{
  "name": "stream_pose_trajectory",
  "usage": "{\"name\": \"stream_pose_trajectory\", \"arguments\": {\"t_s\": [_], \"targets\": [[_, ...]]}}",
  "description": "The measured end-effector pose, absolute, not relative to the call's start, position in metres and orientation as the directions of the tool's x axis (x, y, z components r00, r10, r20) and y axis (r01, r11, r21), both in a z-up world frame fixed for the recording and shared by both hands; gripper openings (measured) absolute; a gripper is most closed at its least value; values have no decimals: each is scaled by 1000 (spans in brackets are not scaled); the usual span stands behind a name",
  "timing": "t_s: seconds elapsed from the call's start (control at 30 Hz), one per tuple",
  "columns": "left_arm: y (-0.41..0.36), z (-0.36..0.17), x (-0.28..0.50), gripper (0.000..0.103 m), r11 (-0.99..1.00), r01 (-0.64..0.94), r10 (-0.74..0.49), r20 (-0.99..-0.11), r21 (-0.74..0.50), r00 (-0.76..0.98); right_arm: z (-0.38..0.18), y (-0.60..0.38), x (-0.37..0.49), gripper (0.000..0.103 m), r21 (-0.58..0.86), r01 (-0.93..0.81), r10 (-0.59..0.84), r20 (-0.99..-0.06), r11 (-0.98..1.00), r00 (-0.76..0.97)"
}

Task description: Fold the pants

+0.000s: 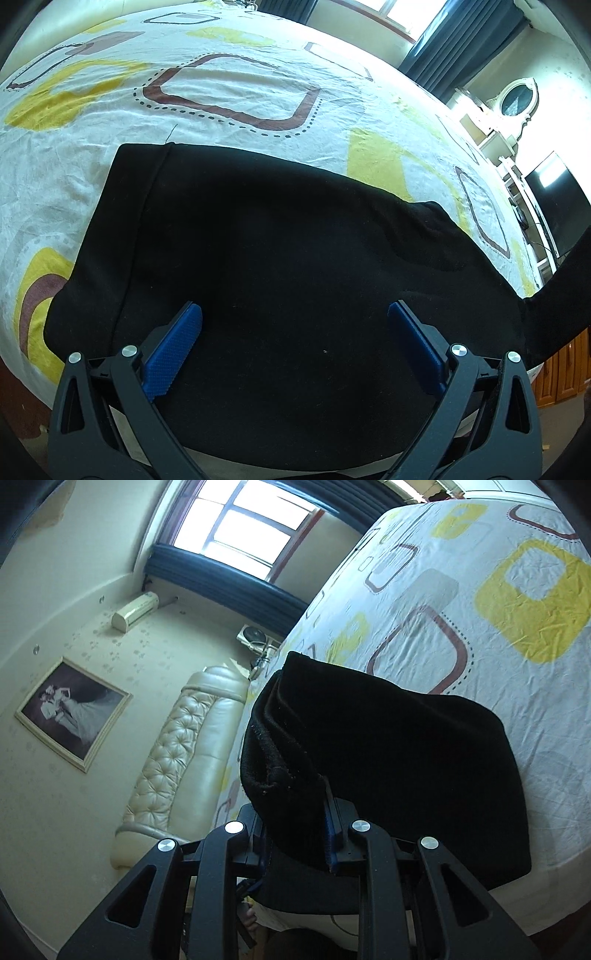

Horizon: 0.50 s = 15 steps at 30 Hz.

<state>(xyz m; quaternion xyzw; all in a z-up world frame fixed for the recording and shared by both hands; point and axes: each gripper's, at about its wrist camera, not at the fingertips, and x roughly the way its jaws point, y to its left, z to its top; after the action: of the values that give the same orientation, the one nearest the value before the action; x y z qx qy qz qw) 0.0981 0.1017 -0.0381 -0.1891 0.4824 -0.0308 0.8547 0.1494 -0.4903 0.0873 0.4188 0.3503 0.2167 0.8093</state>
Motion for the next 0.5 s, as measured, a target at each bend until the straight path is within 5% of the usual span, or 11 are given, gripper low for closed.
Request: {"name": "stream_pose_trajectory", "arguments": {"t_s": [0.5], "targets": [[102,-38,100,100,922,-138,-238,-813,-361,532,-14,-329,159,25,380,-128,395,-797,916,457]]}}
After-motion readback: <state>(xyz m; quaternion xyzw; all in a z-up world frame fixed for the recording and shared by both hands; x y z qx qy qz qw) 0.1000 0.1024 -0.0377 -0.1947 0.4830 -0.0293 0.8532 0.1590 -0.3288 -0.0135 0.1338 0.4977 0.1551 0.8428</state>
